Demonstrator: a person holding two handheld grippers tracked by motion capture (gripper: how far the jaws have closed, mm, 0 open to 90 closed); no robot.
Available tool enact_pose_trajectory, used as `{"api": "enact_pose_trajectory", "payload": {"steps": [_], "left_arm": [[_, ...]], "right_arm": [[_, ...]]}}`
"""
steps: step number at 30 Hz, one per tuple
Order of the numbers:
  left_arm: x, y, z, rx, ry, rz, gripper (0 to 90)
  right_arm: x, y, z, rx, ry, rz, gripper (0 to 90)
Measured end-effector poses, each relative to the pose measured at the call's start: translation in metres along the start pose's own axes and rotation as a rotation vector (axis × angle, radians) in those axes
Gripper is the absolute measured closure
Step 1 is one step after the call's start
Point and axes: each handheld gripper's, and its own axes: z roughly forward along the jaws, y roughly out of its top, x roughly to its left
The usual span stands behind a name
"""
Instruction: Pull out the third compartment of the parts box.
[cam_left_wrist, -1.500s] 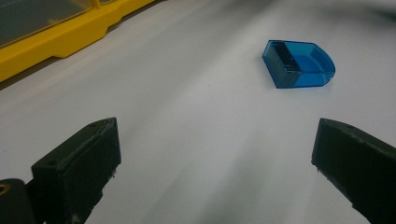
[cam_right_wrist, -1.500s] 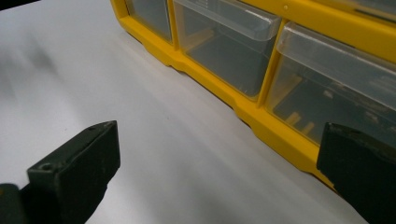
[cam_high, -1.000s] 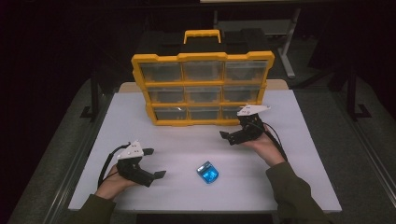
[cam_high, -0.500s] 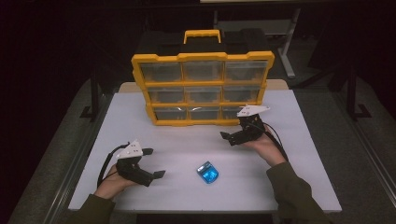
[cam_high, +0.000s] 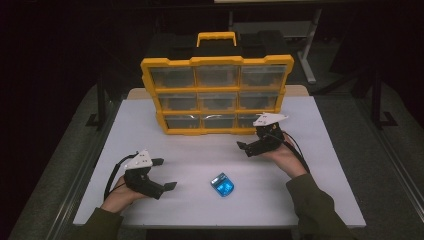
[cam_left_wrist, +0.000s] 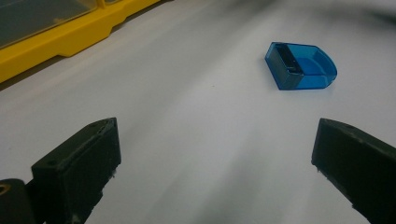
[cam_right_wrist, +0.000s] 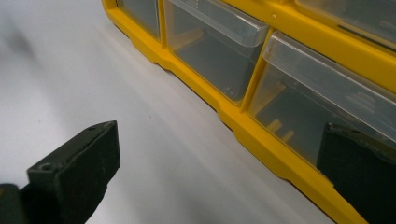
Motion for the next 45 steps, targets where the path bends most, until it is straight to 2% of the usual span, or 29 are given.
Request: {"api": "enact_pose_trajectory", "payload": {"steps": [8, 11, 32, 34, 41, 45], "left_arm": [[0.000, 0.000, -0.001, -0.002, 0.000, -0.002, 1.2], [0.000, 0.000, -0.002, -0.005, 0.001, -0.002, 1.2], [0.000, 0.000, -0.002, -0.009, 0.001, -0.006, 1.2], [0.000, 0.000, -0.002, -0.006, 0.001, -0.001, 1.2], [-0.001, 0.000, -0.001, -0.005, -0.001, 0.001, 1.2], [-0.001, 0.000, -0.001, -0.002, 0.000, 0.001, 1.2]], "right_arm": [[0.004, 0.000, 0.001, 0.015, -0.037, -0.048, 0.0], [0.006, 0.000, 0.002, 0.019, -0.049, -0.084, 0.0], [0.011, 0.001, 0.002, 0.030, -0.070, -0.141, 0.0], [0.010, 0.002, 0.002, 0.030, -0.088, -0.166, 0.0], [0.012, 0.003, 0.000, 0.016, -0.101, -0.185, 0.0], [0.012, 0.003, 0.000, 0.019, -0.112, -0.215, 0.0]]}}
